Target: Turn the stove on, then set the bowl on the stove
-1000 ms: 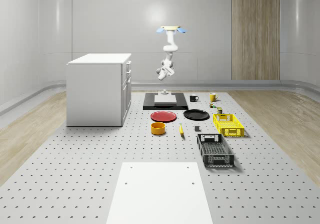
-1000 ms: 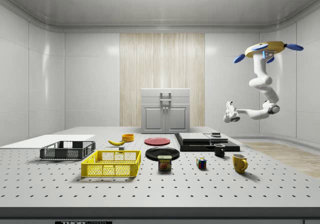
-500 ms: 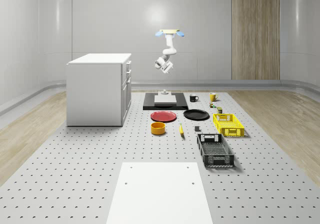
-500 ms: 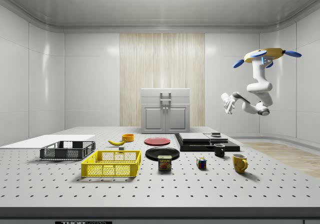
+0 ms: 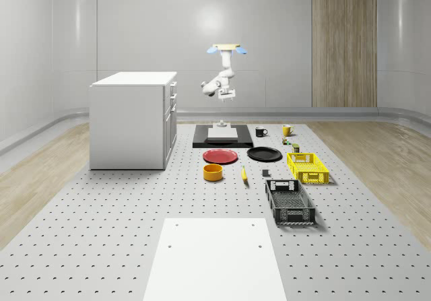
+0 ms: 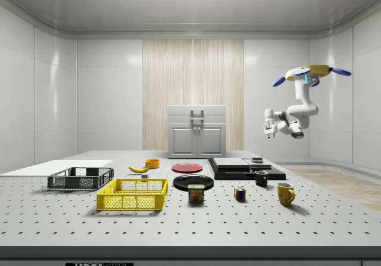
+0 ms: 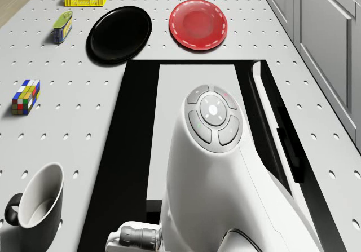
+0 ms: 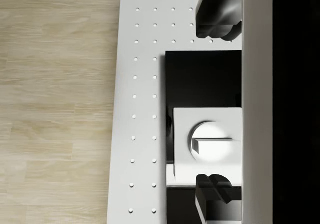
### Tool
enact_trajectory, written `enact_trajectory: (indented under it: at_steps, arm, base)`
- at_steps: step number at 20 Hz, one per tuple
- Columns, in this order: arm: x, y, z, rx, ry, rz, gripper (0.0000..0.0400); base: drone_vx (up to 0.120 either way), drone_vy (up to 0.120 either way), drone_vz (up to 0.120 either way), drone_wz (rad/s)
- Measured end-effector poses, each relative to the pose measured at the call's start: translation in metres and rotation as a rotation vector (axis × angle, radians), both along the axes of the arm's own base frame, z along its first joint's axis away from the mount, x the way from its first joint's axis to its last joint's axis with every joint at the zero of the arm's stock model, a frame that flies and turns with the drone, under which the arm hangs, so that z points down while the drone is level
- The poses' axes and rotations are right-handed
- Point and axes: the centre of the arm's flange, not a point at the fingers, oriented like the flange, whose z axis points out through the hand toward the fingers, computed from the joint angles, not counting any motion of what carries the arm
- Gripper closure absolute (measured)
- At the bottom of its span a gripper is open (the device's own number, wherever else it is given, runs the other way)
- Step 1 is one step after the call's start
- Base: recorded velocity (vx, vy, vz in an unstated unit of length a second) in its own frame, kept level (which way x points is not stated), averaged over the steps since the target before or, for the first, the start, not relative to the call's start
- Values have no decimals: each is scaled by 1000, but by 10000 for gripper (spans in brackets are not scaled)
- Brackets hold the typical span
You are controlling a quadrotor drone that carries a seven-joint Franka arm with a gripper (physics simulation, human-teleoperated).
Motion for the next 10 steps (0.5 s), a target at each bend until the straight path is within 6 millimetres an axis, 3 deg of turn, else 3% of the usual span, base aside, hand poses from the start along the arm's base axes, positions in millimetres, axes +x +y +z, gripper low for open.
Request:
enact_trajectory:
  at_steps: [10]
  arm:
    - [0, -9, -1, -95, 3, -2, 0]
  base:
    - [120, 0, -120, 0]
